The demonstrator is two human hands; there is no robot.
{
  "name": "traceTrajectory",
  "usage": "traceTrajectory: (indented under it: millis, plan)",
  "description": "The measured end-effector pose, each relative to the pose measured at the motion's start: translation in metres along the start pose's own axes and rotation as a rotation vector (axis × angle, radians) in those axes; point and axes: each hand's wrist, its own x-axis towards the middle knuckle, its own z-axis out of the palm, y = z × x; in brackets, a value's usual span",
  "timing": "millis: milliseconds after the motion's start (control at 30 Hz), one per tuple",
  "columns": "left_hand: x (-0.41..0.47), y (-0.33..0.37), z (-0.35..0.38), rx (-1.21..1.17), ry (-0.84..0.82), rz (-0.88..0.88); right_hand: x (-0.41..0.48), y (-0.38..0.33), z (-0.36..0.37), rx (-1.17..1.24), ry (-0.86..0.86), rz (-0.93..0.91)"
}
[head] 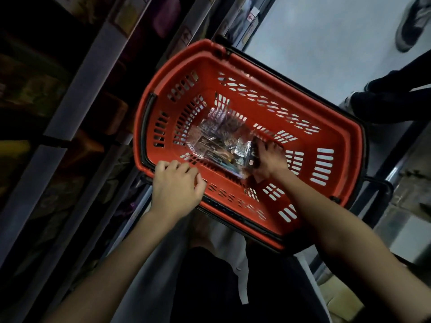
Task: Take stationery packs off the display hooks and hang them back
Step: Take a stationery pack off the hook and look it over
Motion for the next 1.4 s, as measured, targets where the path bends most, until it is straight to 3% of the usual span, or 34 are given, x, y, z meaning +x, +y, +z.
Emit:
traceTrajectory:
  millis: [100, 267, 333, 433, 533, 633, 700, 800, 867, 1000, 1100, 1167, 1400]
  plan:
    - [0.003, 0.004, -0.006, 0.02, -0.084, -0.022, -0.007, -0.001, -0.009, 0.092, 0.009, -0.001]
    - [0.021, 0.014, -0.019, -0.12, -0.264, -0.02, -0.036, -0.007, -0.031, 0.576, 0.14, 0.102]
    - [0.031, 0.021, -0.021, -0.341, -0.253, -0.024, -0.05, -0.01, -0.044, 0.699, 0.173, 0.083]
    - [0.048, 0.038, -0.021, -0.811, -0.237, -0.183, -0.07, -0.013, -0.062, 0.847, 0.173, 0.028]
    - [0.063, 0.057, -0.014, -1.302, -0.39, -0.418, -0.09, -0.022, -0.072, 0.938, 0.228, 0.014]
    - [0.069, 0.073, -0.01, -1.672, -0.582, -0.593, -0.109, -0.041, -0.077, 0.928, 0.23, -0.068]
    - [0.071, 0.079, -0.003, -1.834, -0.528, -0.736, -0.12, -0.049, -0.083, 0.836, 0.181, -0.125]
    - [0.069, 0.078, 0.004, -1.884, -0.462, -0.857, -0.125, -0.045, -0.091, 0.68, 0.115, -0.159]
    - [0.065, 0.075, 0.006, -1.853, -0.456, -0.889, -0.12, -0.037, -0.097, 0.727, 0.147, -0.123]
    - [0.064, 0.064, 0.008, -1.812, -0.346, -0.974, -0.084, -0.014, -0.088, 0.738, 0.201, 0.114]
    - [0.066, 0.056, 0.01, -1.779, -0.302, -0.995, -0.05, -0.008, -0.072, 0.604, 0.069, 0.21]
    - [0.067, 0.055, 0.01, -1.765, -0.288, -0.99, -0.03, -0.011, -0.061, 0.533, -0.016, 0.222]
    - [0.068, 0.061, 0.011, -1.773, -0.261, -0.977, 0.004, -0.025, -0.023, 0.251, -0.041, 0.147]
